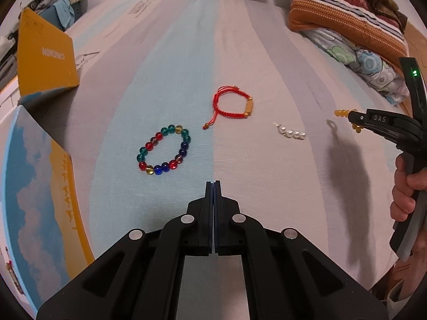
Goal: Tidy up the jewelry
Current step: 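Lift the yellow bracelet with right tool while left tool grasps multicolour glass bead bracelet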
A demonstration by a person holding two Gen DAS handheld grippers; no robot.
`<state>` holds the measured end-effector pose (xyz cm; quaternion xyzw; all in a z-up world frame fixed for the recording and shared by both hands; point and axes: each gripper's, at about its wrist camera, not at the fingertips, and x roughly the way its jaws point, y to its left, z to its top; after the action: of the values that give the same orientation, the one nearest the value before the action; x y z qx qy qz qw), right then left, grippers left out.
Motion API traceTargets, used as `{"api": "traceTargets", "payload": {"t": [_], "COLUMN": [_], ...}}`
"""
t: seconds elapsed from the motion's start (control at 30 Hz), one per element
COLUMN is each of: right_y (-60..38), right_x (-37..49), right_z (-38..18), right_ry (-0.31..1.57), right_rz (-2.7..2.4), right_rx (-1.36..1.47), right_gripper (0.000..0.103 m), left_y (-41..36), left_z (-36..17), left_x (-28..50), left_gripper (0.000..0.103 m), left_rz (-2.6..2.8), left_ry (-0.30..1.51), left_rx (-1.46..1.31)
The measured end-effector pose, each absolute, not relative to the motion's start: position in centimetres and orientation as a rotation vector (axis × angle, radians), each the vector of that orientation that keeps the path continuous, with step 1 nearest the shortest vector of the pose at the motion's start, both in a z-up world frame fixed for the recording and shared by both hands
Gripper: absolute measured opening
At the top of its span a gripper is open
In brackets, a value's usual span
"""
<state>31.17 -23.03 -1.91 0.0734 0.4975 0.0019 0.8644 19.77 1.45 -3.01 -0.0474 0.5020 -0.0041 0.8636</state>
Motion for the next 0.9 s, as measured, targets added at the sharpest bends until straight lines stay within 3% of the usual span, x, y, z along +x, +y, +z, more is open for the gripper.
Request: {"api": "traceTargets", "payload": {"t": [0.9], "right_y": [-23.4], "right_x": [26.3], "right_z": [3.7], "right_ry": [0.99], "right_rz": [0.083], "right_rx": [0.13], "right_gripper": [0.009], "left_y": [-0.4], "left_z": [3.7], "left_x": [14.2], "left_gripper": [0.0], "left_rz": [0.003], "left_ry": [0.992], "left_rx": [-0.11]}}
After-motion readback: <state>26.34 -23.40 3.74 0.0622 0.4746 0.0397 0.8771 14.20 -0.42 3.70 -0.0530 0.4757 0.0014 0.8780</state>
